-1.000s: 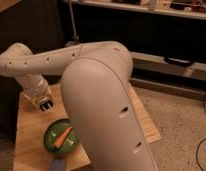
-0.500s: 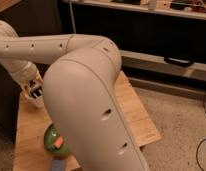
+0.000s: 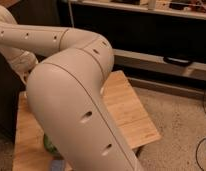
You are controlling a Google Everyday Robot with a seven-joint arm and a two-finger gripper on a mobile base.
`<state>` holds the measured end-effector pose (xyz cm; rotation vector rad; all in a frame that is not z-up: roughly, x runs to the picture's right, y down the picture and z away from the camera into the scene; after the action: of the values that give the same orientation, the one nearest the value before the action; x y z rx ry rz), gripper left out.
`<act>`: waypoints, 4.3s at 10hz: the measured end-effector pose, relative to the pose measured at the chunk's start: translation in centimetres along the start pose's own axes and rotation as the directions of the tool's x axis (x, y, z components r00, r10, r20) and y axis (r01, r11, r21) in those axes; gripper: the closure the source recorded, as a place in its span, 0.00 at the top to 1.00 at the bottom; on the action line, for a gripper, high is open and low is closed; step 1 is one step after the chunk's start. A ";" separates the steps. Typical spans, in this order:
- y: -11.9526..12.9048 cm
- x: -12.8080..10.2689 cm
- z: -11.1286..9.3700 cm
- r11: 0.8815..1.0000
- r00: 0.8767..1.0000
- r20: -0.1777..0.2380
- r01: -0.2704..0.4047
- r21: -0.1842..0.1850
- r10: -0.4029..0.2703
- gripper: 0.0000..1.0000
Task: Place the eraser in the ceramic cup
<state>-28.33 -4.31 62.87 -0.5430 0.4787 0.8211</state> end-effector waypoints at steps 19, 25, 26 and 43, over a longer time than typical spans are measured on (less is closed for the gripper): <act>-0.1 0.0 0.1 1.000 1.000 -0.001 -0.002 0.001 0.002 0.00; -0.1 0.0 0.1 1.000 1.000 -0.001 -0.002 0.000 0.002 0.00; -0.1 0.0 0.1 1.000 1.000 -0.001 -0.003 0.001 0.003 0.00; -5.0 0.2 2.9 0.876 0.957 0.181 -0.119 -0.468 0.227 0.00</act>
<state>-23.73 -5.24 66.25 -0.8316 0.1145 1.1683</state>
